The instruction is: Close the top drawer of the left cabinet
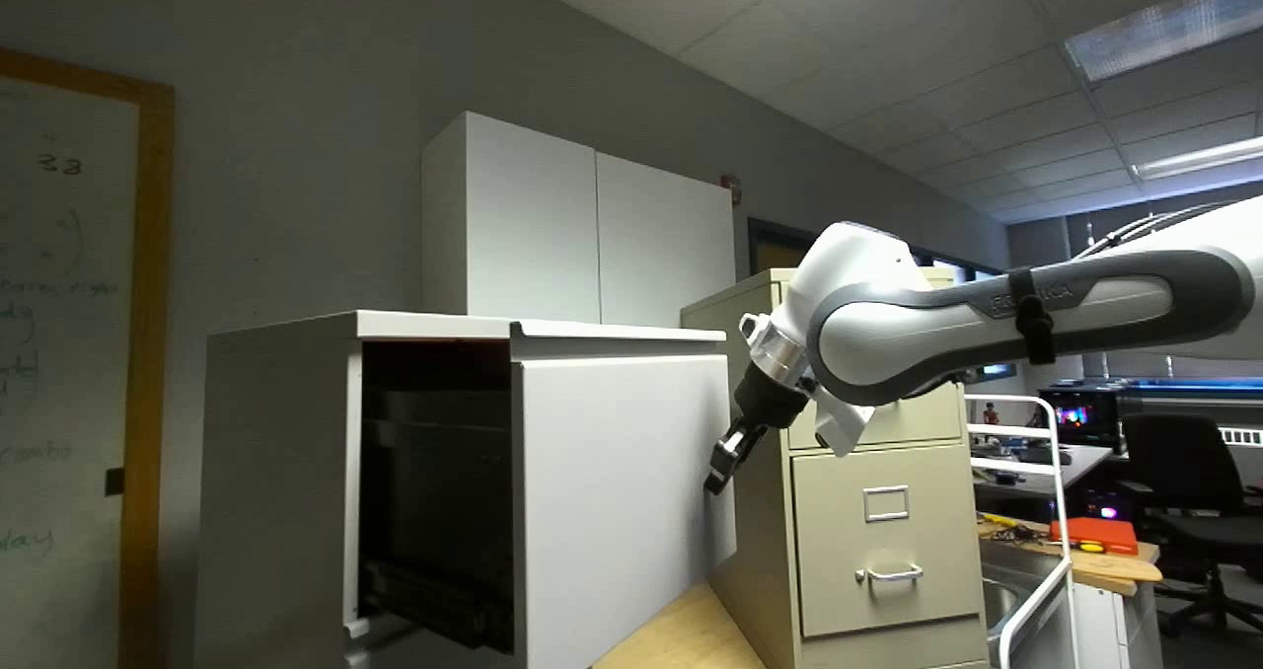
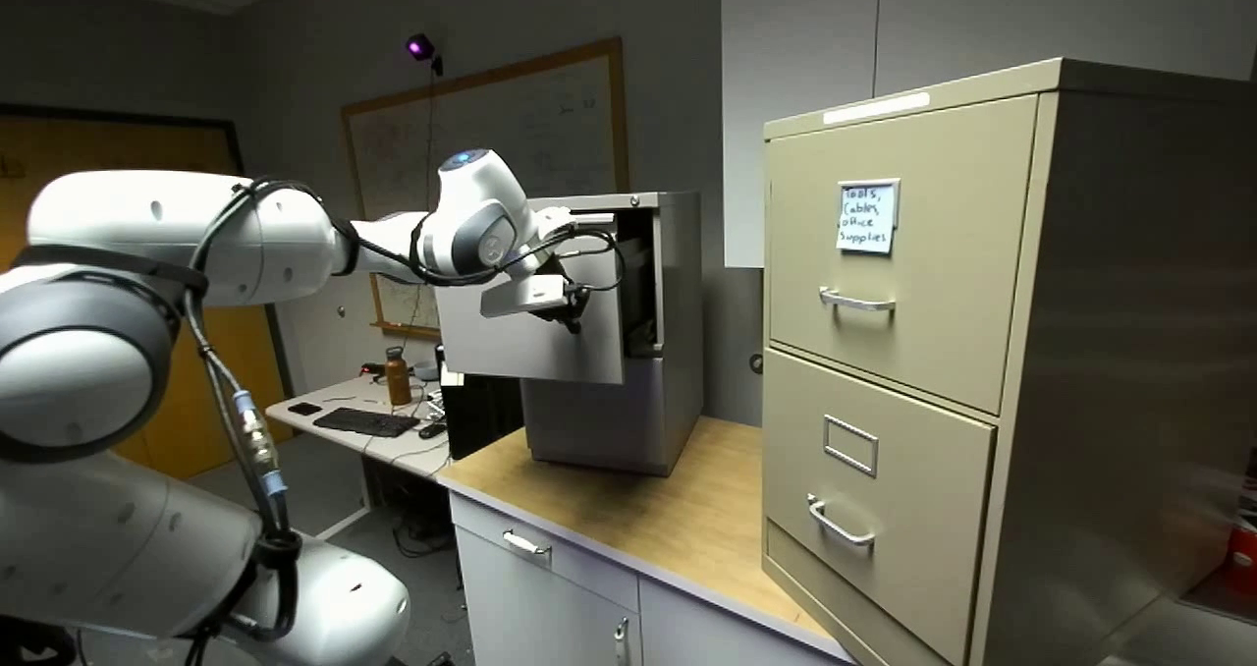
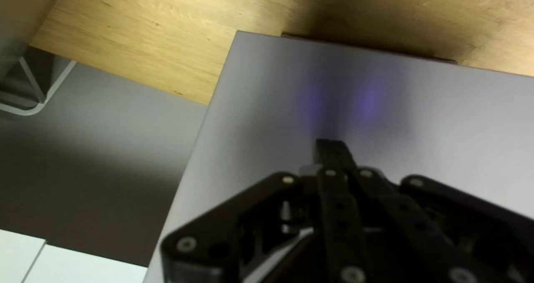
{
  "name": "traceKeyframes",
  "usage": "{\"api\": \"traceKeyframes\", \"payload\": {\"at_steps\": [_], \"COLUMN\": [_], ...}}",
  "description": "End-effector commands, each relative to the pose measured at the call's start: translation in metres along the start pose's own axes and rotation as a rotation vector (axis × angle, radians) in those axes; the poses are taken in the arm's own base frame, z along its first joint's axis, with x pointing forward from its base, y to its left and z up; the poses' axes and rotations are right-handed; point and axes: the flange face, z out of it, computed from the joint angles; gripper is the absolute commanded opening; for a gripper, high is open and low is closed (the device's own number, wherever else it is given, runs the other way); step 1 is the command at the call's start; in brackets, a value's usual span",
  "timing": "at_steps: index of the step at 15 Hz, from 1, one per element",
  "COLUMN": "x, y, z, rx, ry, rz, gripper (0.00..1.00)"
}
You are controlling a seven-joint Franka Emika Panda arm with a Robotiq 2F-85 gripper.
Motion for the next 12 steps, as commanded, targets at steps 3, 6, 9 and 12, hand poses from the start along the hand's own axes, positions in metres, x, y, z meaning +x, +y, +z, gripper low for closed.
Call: {"api": "traceKeyframes", "payload": {"at_steps": [3,6,9,12], "x": [0.075,0.110,0.144,0.175], "y": [-0.013,-0.010,-0.006,-0.003], "z": [0.036,0.049,0.070,0.095], "rx": [0.041,0.039,0.064,0.087], "ry": [-0.018,-0.025,-0.043,-0.047], "rz": [-0.085,-0.110,-0.136,-0.169], "gripper": [0.00,0.00,0.00,0.00]}}
